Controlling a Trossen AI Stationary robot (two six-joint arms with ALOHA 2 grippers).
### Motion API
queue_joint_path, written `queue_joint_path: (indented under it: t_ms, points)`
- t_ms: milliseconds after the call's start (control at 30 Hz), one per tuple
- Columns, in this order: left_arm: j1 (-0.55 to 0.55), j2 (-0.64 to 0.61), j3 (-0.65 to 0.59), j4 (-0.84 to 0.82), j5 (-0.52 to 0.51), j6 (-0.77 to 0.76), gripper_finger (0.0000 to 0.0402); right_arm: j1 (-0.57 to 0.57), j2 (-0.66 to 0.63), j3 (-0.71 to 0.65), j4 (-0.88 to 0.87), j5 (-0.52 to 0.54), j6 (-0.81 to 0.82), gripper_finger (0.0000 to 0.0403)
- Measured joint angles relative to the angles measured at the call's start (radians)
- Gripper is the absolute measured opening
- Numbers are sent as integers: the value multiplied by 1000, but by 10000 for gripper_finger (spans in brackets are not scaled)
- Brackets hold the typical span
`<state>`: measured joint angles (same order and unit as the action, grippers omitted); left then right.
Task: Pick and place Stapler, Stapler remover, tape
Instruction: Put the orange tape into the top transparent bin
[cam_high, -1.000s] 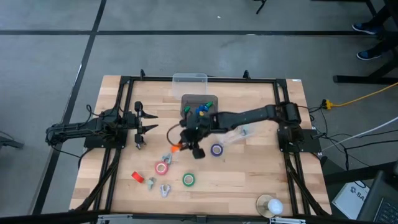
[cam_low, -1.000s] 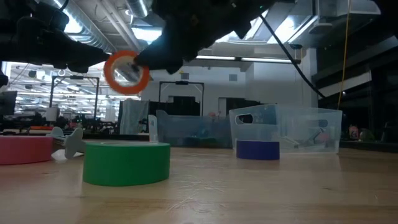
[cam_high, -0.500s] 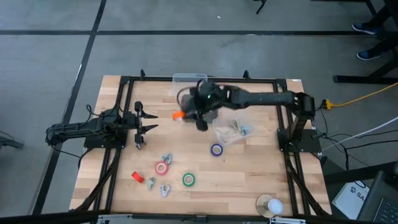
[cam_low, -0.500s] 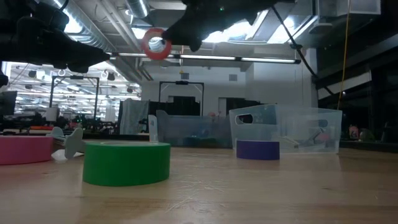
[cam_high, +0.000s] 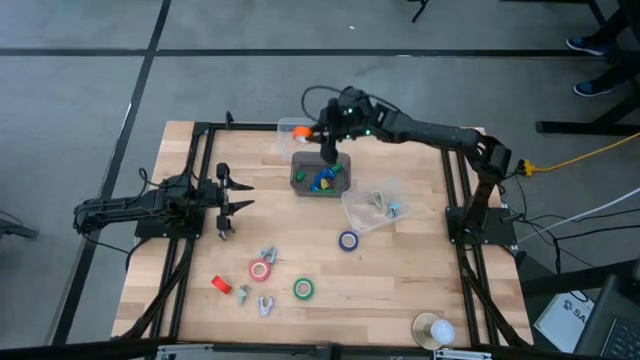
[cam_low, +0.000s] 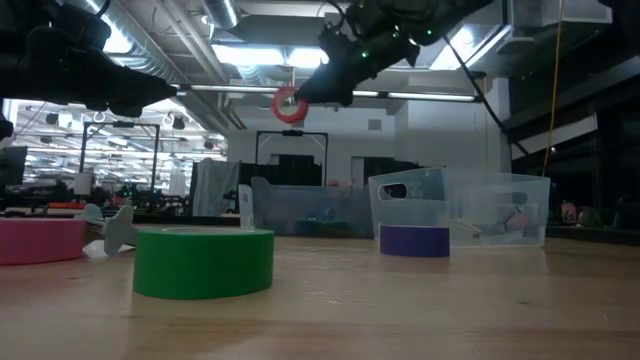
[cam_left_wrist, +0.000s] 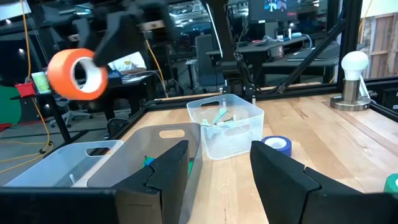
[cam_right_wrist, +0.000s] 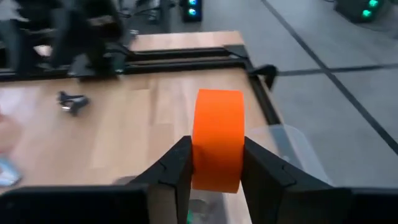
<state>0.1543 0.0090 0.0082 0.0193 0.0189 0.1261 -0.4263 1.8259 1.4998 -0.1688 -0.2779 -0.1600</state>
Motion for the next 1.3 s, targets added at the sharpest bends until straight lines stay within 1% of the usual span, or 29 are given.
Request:
queue_joint_path:
  t_ms: [200,433,667,800,967,1067,1167,1300]
  points:
    - [0,0,0,0,0,0,169,-83,31,0,-2,0,26,114]
    - [0,0,0,0,0,0,169,-115,133,0,7,2,30,113]
    - [0,0,0,0,0,0,169,-123,194,0,8,92,56,118]
    - [0,0,0,0,0,0,169,-122,196,0,8,149,95,119]
    - [0,0,0,0,0,0,169,-123,196,0,-11,169,109,120]
    - [0,0,0,0,0,0,169,-122,196,0,-43,232,129,121]
    - [0,0,0,0,0,0,169,-123,196,0,-65,281,134,130]
    - [0,0,0,0,0,0,169,-124,196,0,-76,286,134,162]
